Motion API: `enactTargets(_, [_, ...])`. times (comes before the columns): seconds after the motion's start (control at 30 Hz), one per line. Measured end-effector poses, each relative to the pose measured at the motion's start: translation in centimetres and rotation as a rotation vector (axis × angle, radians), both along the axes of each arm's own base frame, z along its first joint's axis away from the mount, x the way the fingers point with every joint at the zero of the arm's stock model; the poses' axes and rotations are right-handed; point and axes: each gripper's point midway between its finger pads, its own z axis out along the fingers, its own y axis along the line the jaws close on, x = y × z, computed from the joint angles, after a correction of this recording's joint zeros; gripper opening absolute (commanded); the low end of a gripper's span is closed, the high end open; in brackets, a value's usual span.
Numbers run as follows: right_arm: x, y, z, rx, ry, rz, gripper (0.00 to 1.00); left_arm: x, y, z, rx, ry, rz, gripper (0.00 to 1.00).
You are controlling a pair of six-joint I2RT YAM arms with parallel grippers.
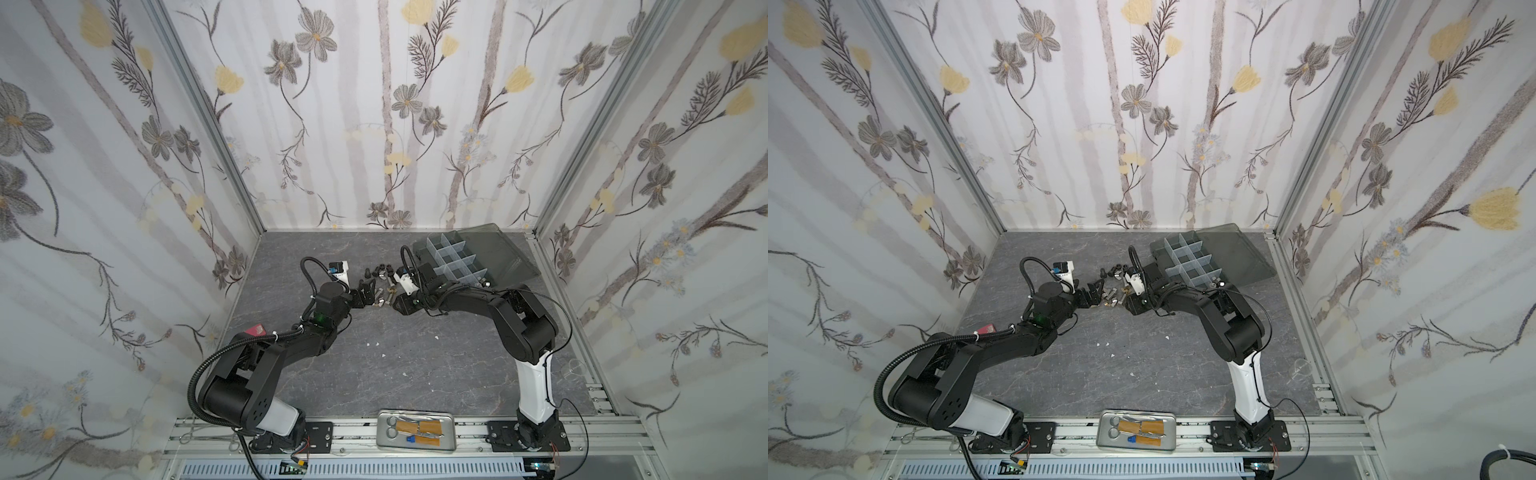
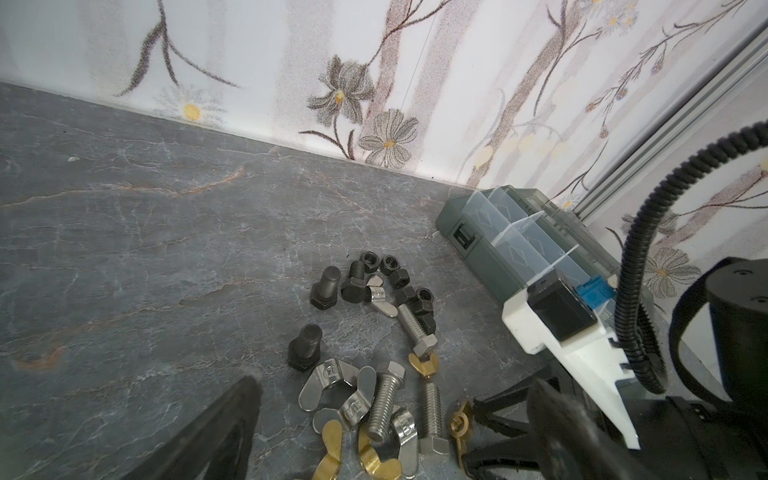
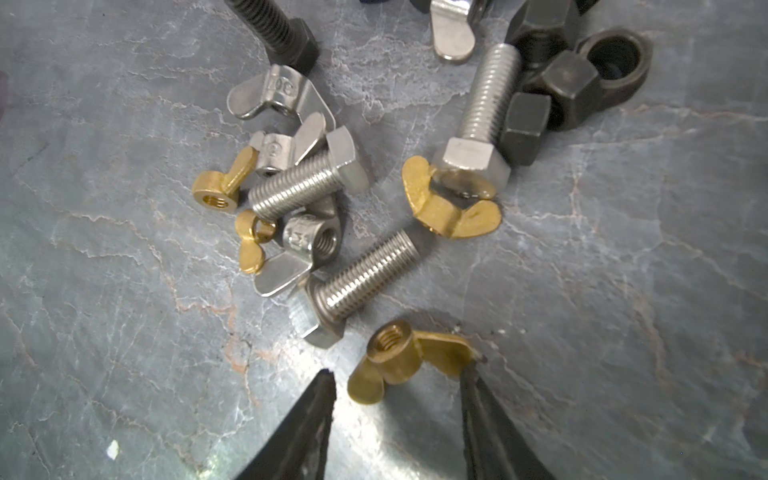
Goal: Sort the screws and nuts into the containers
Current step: 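Move the right gripper back to the pile above a brass wing nut, then close the right gripper on the brass wing nut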
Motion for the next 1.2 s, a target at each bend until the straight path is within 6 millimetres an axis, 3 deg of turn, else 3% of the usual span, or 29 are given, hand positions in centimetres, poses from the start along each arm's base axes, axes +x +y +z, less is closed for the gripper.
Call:
enactTargets(0.23, [0.9, 1.1, -0.1, 0.042, -0.008, -0.024, 0.35, 0.1, 0.0, 0.0, -0.005, 0.000, 0.001, 1.00])
enactTargets(0.53, [2.1, 1.4, -0.4, -0.012, -0.067, -0.050, 0.33, 0.0, 0.0, -0.1, -0.005, 0.001, 0.001, 1.00])
enactTargets(0.7, [1.9, 1.2, -0.4, -0.053, -0.102, -0.031, 0.37, 0.0, 0.0, -0.1, -0.005, 0.001, 0.001, 1.00])
enactTargets(1.2, [0.4, 0.7, -0.4, -0.127, -0.115, 0.007, 0.20, 0.1, -0.1, -0.5, -0.004, 0.008, 0.000, 1.00])
